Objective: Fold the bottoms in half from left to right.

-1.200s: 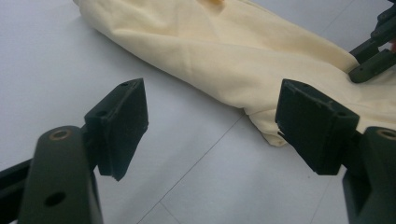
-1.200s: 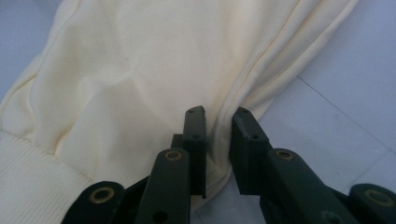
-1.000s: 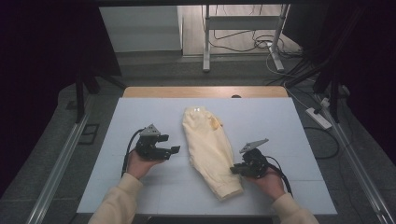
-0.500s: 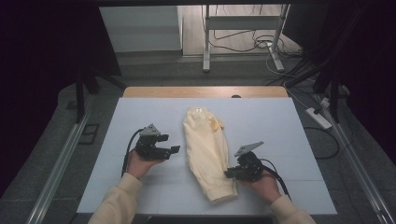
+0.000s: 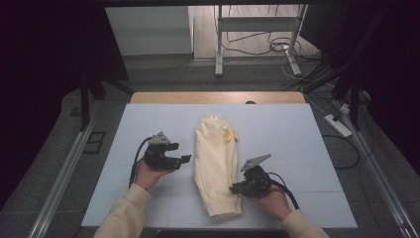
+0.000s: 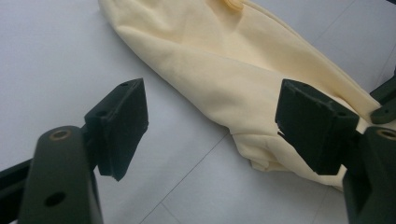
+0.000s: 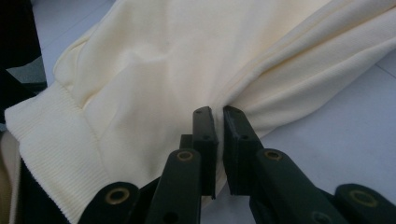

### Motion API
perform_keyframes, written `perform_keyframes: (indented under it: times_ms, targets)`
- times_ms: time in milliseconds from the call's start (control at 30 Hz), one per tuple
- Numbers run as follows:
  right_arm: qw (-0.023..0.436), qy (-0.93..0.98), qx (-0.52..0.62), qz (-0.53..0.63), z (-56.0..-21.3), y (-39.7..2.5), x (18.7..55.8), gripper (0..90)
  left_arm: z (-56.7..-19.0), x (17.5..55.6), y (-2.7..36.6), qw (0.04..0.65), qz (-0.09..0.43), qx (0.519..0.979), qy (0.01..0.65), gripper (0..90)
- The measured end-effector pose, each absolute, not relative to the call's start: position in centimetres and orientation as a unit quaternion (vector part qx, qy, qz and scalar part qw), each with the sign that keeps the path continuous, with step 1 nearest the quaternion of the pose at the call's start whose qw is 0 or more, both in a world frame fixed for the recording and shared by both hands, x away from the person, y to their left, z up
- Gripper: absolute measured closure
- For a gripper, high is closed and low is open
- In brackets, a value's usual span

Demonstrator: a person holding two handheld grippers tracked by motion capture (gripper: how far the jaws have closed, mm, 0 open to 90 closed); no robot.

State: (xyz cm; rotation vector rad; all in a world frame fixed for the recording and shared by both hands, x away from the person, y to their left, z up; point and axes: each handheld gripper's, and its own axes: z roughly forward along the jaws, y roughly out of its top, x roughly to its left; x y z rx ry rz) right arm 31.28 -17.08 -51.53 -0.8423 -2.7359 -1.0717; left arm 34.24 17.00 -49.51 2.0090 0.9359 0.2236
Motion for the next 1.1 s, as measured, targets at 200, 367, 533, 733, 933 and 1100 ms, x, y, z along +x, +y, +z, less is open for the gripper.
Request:
perform_keyframes:
  times_ms: [200,367,533,733,933,1100]
  targets:
    - [0.043,-0.895,-0.27,-0.352,-51.6,-17.0,31.2,83.8,-49.6,34.3,17.0,0.44,0.088,0.811,0.376,25.0]
    - [0.04,-0.897,-0.264,-0.352,-51.5,-17.0,31.2,83.7,-49.5,34.2,17.0,0.441,0.089,0.811,0.375,25.0]
    - [0.015,-0.905,-0.251,-0.344,-50.9,-17.3,31.3,65.2,-49.6,34.3,17.0,0.442,0.088,0.81,0.376,25.0]
    - [-0.034,-0.884,-0.288,-0.366,-50.0,-19.0,32.3,44.3,-49.5,34.3,17.2,0.442,0.087,0.81,0.376,24.9]
    - [-0.066,-0.868,-0.308,-0.383,-49.6,-20.3,33.2,38.8,-49.5,34.0,17.2,0.441,0.089,0.811,0.374,24.9]
    - [-0.078,-0.86,-0.316,-0.393,-49.3,-21.0,33.5,38.3,-49.4,33.7,17.2,0.439,0.091,0.813,0.371,24.9]
